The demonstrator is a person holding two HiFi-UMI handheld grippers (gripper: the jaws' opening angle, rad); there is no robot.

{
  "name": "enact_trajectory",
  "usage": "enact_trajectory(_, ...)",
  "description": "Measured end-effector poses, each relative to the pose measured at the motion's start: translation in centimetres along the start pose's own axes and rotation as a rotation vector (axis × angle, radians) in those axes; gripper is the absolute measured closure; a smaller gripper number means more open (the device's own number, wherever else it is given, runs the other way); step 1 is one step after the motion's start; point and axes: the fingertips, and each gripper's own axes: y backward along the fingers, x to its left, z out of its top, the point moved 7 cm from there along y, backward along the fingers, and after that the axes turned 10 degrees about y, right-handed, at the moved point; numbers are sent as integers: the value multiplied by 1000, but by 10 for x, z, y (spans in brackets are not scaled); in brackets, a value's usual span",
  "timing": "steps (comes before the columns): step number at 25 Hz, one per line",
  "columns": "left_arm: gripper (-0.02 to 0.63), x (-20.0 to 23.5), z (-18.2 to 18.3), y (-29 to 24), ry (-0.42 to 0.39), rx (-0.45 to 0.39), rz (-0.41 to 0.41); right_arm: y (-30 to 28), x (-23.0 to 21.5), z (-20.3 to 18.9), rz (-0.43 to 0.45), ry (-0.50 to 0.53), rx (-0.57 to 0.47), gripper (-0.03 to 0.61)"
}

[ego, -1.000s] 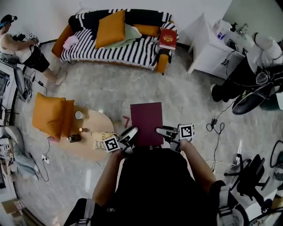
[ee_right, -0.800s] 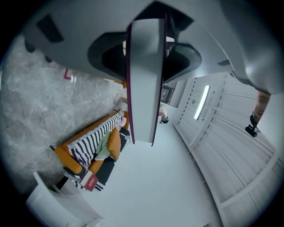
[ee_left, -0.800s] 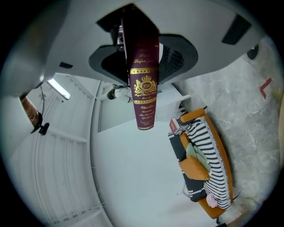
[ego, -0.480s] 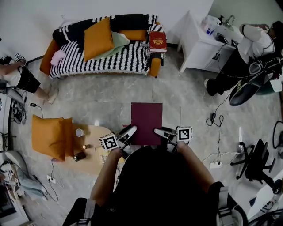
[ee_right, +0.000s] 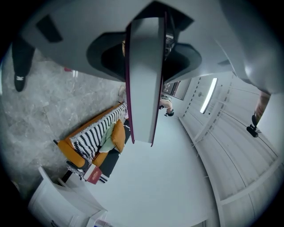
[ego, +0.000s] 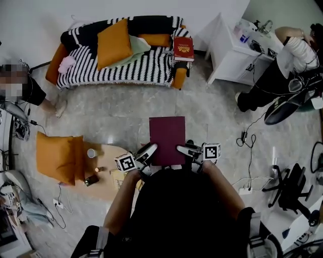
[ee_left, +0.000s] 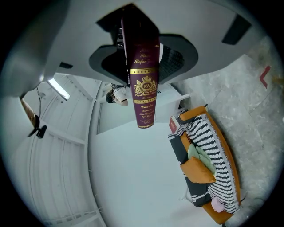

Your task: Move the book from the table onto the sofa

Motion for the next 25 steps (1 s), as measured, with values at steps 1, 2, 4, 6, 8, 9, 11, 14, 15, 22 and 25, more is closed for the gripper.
enact_trajectory(1,397,-1,2,-3,-2,-5,-1,-1,-2,4,1,-1,2,334)
enact_trajectory(2,397,-2,5,-6,-5,-8,-4,-1,-5,8,2,0,4,334)
enact_trajectory(4,397,-4,9,-16,-7,-10,-2,1,-11,19,4,3,6,334)
enact_trajectory(6,397,-3,12,-27,-7,-7,5,4,-17,29,10,0,8,334)
enact_trajectory(8,397,-1,15,-37,-6,-9,15,7,-23,38,17,-7,9,334)
enact_trajectory(9,397,-1,16,-44,-3,-10,19,9,-27,43,20,-11,9,334)
enact_trajectory(11,397,-3,17,-61,8,-12,24,16,-36,55,23,-19,1,334)
enact_trajectory(14,397,-4,16,-86,23,-18,40,31,-49,73,37,-29,-22,334)
enact_trajectory(15,397,-6,16,-96,25,-18,46,36,-53,80,46,-24,-25,334)
enact_trajectory(22,397,-20,21,-166,-1,-11,57,76,-84,128,46,-44,-30,333)
enact_trajectory(25,397,-23,18,-192,-3,-9,65,93,-96,140,40,-62,-34,333)
